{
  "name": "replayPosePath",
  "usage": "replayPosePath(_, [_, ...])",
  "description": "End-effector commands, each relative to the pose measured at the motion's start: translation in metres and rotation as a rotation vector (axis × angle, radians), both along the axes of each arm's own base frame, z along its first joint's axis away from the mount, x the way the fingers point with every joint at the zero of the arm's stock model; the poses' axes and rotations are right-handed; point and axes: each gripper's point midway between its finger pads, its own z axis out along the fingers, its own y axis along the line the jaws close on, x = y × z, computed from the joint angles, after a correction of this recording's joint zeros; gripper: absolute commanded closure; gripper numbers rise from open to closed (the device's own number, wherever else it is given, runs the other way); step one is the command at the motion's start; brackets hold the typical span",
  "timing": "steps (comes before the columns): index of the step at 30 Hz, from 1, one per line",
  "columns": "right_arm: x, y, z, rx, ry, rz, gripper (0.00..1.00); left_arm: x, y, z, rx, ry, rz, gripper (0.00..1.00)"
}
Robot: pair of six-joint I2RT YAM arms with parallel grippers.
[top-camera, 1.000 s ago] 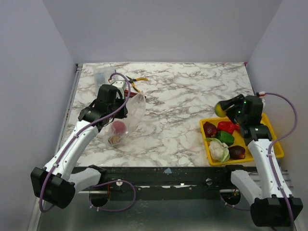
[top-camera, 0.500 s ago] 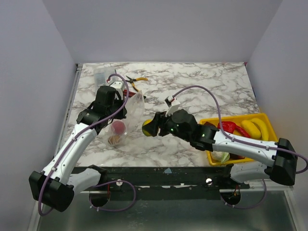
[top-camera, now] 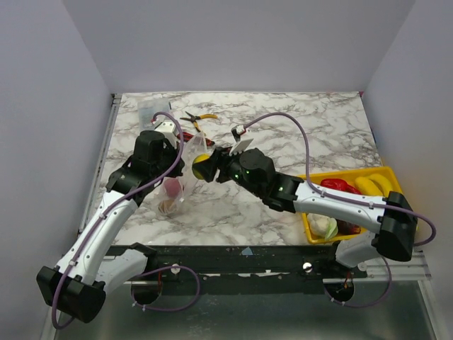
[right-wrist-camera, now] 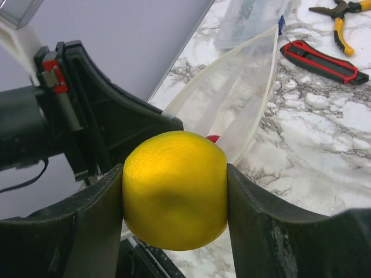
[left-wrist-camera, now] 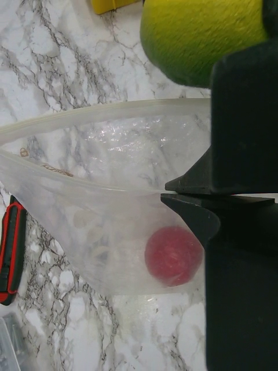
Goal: Place the food in the zip-top bag and seal the zipper
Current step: Place the fake fruit in the zipper food storage bag.
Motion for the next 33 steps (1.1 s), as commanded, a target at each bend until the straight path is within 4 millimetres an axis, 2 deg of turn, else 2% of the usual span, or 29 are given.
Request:
replayPosePath(1, [0.019,0.015,0.023,0.028,-0.069,-0.044,0.96,0.003,0.005,0.005,0.0,-0.039,0.022,1.0])
replayPosePath(4, [0.027,0.021,0.022,0.008,-0.09,-0.063,0.93,0.005,0.009,0.006,0.011,-0.048,0.044,1.0])
replayPosePath(9, [0.036,0.023,0.021,-0.001,-0.115,-0.1,0.81,0.005,0.011,0.007,0.012,-0.059,0.054,1.0])
replayPosePath(14, [0.049,0.025,-0.004,-0.074,-0.119,-0.142,0.7,0.004,0.011,0.009,0.007,-0.066,0.058,1.0])
replayPosePath(22, [0.055,0.044,-0.014,-0.076,-0.183,-0.108,0.55,0.004,0.014,0.012,0.007,-0.081,0.069,1.0])
replayPosePath(27, [0.06,0.06,-0.023,-0.057,-0.199,-0.09,0.53,0.004,0.015,0.014,0.005,-0.087,0.074,1.0])
replayPosePath(33, [0.08,0.054,-0.051,-0.075,-0.176,-0.224,0.52,0.003,0.016,0.014,0.004,-0.095,0.08,1.0])
